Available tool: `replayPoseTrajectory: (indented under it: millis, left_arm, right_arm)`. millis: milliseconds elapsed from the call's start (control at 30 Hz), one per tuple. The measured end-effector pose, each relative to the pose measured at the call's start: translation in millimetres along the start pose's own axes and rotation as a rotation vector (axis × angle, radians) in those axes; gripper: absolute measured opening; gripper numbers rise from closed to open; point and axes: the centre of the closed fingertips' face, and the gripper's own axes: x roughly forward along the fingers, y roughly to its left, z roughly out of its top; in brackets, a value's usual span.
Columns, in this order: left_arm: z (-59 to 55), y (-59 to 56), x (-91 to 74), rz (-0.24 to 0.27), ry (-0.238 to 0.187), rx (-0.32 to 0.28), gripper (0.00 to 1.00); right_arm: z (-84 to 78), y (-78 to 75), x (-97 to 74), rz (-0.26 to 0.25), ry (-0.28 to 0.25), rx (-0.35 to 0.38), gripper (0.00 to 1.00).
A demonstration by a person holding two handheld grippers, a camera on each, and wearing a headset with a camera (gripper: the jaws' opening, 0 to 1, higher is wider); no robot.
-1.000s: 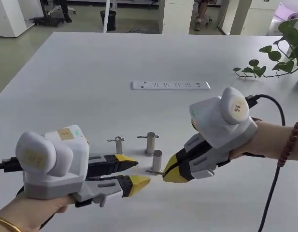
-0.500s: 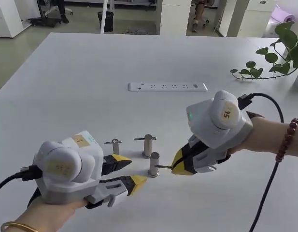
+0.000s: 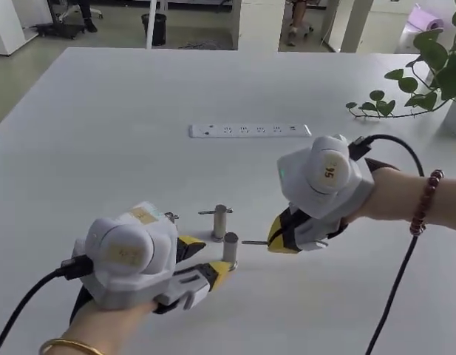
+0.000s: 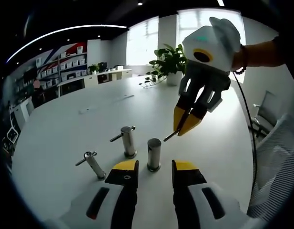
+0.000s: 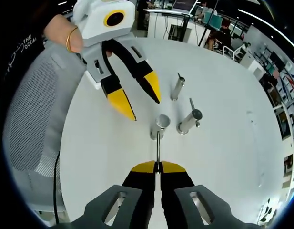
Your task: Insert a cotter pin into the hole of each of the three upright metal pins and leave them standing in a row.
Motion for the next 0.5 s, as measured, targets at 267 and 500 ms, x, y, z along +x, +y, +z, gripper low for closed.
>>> replayPoseTrajectory:
  millis: [267, 500]
  left_arm:
    - [-1.6, -0.2, 16.6, 0.006, 0.017, -0.014, 0.24]
    - [-3.3, 1.1, 29.7, 0.002, 0.008, -0.053, 0.21]
  right_arm:
    - [-0.4, -4.8, 2.1, -0.005, 0.008, -0.012, 0.00]
    - [1.7, -6.6, 3.9, 0.001, -0.002, -0.015, 0.00]
